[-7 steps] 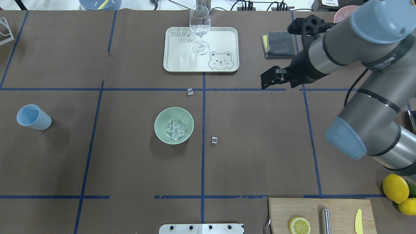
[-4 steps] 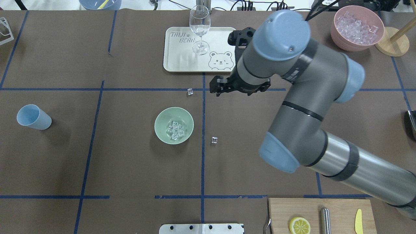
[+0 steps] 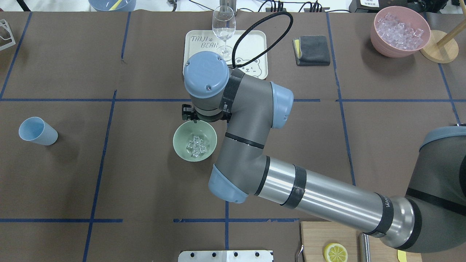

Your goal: Pour ice into bowl

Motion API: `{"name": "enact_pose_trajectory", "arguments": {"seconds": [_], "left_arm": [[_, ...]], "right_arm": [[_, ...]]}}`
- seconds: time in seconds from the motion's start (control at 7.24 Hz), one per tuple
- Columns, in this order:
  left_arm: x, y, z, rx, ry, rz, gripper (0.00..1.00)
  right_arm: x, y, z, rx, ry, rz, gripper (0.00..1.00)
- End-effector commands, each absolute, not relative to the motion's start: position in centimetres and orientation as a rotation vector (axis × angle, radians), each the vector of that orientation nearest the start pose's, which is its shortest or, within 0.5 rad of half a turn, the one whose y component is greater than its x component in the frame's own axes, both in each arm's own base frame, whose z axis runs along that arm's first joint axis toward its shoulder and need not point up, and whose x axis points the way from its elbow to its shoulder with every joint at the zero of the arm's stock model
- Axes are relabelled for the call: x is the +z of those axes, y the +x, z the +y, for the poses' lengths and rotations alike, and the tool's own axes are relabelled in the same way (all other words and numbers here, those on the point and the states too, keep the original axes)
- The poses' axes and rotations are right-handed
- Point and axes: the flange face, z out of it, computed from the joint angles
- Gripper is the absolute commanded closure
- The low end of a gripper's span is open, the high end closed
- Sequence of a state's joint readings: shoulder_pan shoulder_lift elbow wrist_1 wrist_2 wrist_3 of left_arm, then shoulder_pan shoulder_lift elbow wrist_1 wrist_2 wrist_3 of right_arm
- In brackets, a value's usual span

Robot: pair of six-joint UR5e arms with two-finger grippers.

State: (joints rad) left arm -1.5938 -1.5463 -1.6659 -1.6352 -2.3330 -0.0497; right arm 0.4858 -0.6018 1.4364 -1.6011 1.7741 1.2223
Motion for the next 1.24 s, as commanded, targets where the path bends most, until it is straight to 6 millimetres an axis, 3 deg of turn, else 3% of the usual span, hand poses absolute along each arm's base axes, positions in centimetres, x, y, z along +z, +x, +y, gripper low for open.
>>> {"name": "enact_pose_trajectory", "arguments": {"seconds": [0.0, 0.28, 0.41, 0.55, 0.69, 0.83, 0.97, 1.1], "left_arm": [[61.8, -7.6, -48.8, -0.017, 0.118, 0.763, 0.0], [61.8, -7.6, -48.8, -0.016, 0.12, 0.763, 0.0], [61.8, -7.6, -48.8, -0.016, 0.12, 0.763, 0.0], [61.7, -7.6, -48.8, -0.016, 0.12, 0.766, 0.0], [61.8, -7.4, -48.7, -0.014, 0.121, 0.785, 0.0], [61.7, -7.4, -48.7, -0.012, 0.125, 0.793, 0.0], [61.7, -7.4, -48.7, -0.012, 0.125, 0.793, 0.0], [61.8, -7.4, -48.7, -0.013, 0.122, 0.793, 0.0]], "right_arm": [[13.3, -63.9, -43.7, 0.029, 0.131, -0.789, 0.06], [15.4, -64.2, -43.2, 0.027, 0.117, -0.767, 0.12], [15.3, -64.3, -43.1, 0.024, 0.116, -0.771, 0.36], [15.2, -64.3, -43.1, 0.025, 0.115, -0.773, 0.56], [15.2, -64.5, -42.7, 0.02, 0.113, -0.776, 0.68], [15.3, -64.8, -42.3, 0.015, 0.11, -0.775, 0.91], [15.0, -64.6, -42.2, 0.013, 0.112, -0.779, 1.0], [14.8, -64.5, -42.2, 0.011, 0.116, -0.783, 1.0]]}}
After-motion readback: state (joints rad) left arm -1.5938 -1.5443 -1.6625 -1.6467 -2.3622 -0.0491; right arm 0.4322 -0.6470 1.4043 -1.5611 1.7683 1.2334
